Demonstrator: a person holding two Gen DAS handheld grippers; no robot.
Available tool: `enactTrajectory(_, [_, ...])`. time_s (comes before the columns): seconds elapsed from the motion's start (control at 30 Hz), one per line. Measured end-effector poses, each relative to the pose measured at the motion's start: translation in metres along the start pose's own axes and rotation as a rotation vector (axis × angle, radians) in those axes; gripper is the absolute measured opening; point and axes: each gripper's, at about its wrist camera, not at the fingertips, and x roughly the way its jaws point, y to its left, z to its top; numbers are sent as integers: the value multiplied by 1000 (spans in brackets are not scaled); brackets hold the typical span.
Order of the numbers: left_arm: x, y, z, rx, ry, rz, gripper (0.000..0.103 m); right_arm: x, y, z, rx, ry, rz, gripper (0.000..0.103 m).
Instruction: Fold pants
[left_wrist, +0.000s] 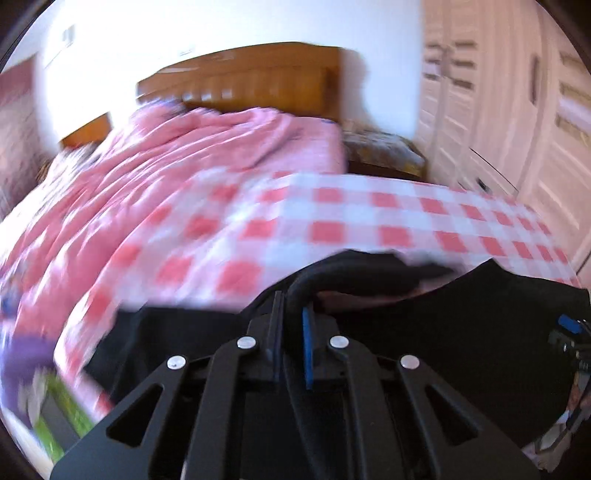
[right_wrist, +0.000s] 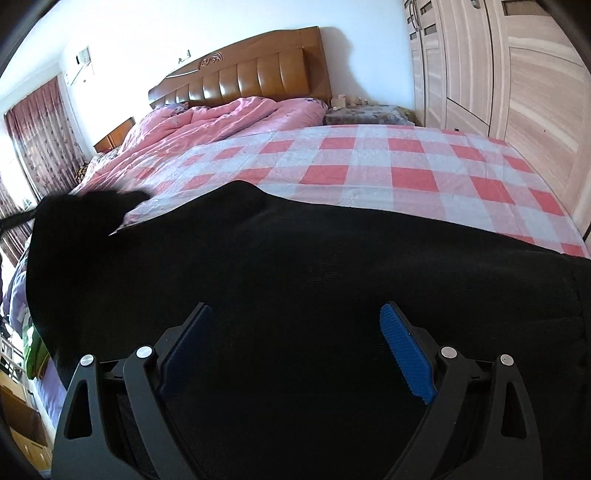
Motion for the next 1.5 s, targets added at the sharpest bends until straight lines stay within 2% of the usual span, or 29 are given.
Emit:
enactTrajectory(0.1, [-1, 49, -38, -87, 48, 43, 8, 1, 2, 0, -7, 2, -14, 90])
enactTrajectory(0.2, [19, 93, -82, -217, 125, 28, 8, 3, 4, 0, -12, 8, -32, 90])
enactTrajectory(0.23, [24, 100, -92, -228, 140, 24, 9, 4, 4, 0, -14, 11, -38, 89])
enactTrajectory(0.3, [29, 108, -106, -230, 129, -1, 22, 5, 5, 0, -17, 21, -53, 89])
enactTrajectory(0.37, [24, 109, -113, -225, 105, -27, 69, 5, 6, -1, -23, 31, -67, 89])
enactTrajectory(0.43, [11, 102, -115, -176, 72, 11, 74, 4, 8, 0, -27, 36, -85, 89])
enactTrajectory(0.5, [-13, 86, -116, -74, 24, 83, 75, -1, 14, 3, -36, 23, -80, 89])
enactTrajectory(0.53, [-25, 75, -112, -35, -11, 78, 79, -3, 19, 4, -42, 18, -66, 89])
enactTrajectory(0.57, [-36, 65, -109, 7, -45, 56, 87, -4, 25, 7, -53, 15, -49, 89])
enactTrajectory(0.63, [-47, 38, -102, 106, -85, 21, 90, -4, 45, 13, -102, -2, -20, 89])
enactTrajectory(0.73, [-26, -11, -95, 337, -45, 15, 90, 0, 76, 19, -164, -19, 24, 89])
enactTrajectory(0.77, [-11, -27, -96, 444, -9, 23, 83, 2, 86, 20, -180, -14, 45, 89])
enactTrajectory(0.83, [14, -36, -95, 543, 74, -12, 73, 3, 97, 20, -201, -9, 65, 89])
enactTrajectory(0.93, [34, -38, -91, 675, 123, -72, 76, 3, 103, 16, -215, -3, 69, 89])
enactTrajectory(1.03, [41, -30, -85, 714, 174, -170, 81, 10, 97, 13, -185, 16, 61, 89])
enactTrajectory(1.07, [41, -27, -84, 737, 202, -234, 91, 13, 94, 12, -170, 23, 60, 89])
enactTrajectory(1.13, [43, -24, -89, 764, 206, -283, 93, 17, 88, 9, -138, 35, 63, 89])
enactTrajectory(1.2, [46, -16, -86, 718, 220, -332, 94, 20, 86, 7, -132, 41, 60, 89])
enactTrajectory(1.23, [49, -13, -86, 702, 217, -333, 94, 21, 85, 6, -130, 43, 56, 89])
enactTrajectory(1.27, [52, -11, -86, 679, 213, -317, 87, 21, 83, 6, -125, 45, 56, 89])
enactTrajectory(1.3, [53, -9, -86, 648, 207, -306, 84, 21, 83, 5, -121, 45, 58, 89])
enactTrajectory(1.33, [51, -8, -86, 635, 194, -301, 71, 21, 82, 5, -118, 44, 58, 89])
enactTrajectory(1.37, [47, -4, -85, 614, 160, -270, 46, 20, 81, 5, -118, 42, 54, 89])
enactTrajectory(1.4, [43, -1, -84, 596, 135, -256, 38, 20, 81, 6, -118, 40, 52, 89])
enactTrajectory(1.43, [36, 6, -81, 556, 97, -269, 24, 19, 80, 6, -115, 39, 50, 89])
enactTrajectory(1.5, [18, 24, -78, 447, 7, -288, 19, 18, 77, 5, -106, 36, 47, 89])
